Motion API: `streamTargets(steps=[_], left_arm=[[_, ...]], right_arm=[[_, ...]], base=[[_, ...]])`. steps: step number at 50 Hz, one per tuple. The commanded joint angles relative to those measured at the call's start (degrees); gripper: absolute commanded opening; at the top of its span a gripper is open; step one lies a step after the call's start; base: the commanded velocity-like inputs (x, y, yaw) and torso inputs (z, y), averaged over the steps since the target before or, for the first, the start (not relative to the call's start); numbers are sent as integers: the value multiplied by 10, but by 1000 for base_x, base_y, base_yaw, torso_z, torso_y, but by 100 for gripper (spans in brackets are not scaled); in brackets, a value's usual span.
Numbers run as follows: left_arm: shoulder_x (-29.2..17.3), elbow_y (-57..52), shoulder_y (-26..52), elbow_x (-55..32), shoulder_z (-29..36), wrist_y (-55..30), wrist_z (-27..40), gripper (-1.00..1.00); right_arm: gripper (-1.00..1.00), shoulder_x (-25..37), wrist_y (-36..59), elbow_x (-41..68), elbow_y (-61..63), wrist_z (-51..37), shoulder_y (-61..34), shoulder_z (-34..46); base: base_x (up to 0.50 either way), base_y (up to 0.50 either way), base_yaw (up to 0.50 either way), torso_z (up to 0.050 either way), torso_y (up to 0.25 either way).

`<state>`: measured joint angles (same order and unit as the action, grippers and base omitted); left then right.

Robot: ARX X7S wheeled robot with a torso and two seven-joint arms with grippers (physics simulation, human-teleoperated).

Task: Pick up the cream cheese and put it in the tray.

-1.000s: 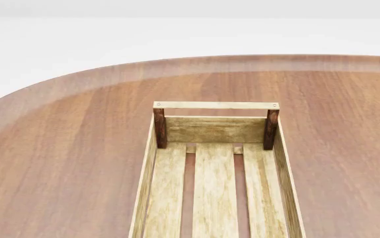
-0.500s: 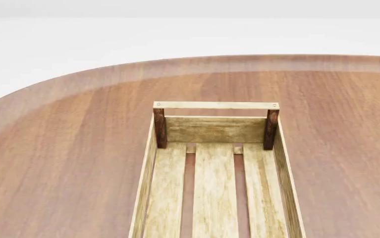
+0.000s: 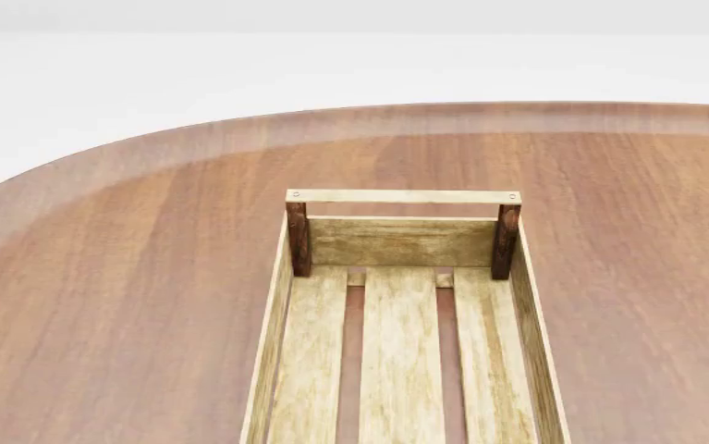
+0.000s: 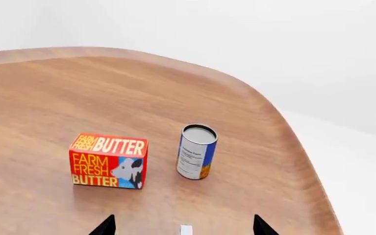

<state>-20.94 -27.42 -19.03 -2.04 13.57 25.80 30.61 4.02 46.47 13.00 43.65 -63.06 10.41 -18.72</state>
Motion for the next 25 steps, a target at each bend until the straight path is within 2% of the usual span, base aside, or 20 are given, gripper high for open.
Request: streamTargets(steps=[1,25], left_arm=[[-1,-1,0,1,2,-1,2,100],[-3,2,2,4,6,-1,6,100]], right_arm=[[100,5,0,20,-24,-3,-11,-9],[100,16,7,64,-68,0,-40,-39]], base=[[0,0,0,0,0],[0,0,0,0,0]])
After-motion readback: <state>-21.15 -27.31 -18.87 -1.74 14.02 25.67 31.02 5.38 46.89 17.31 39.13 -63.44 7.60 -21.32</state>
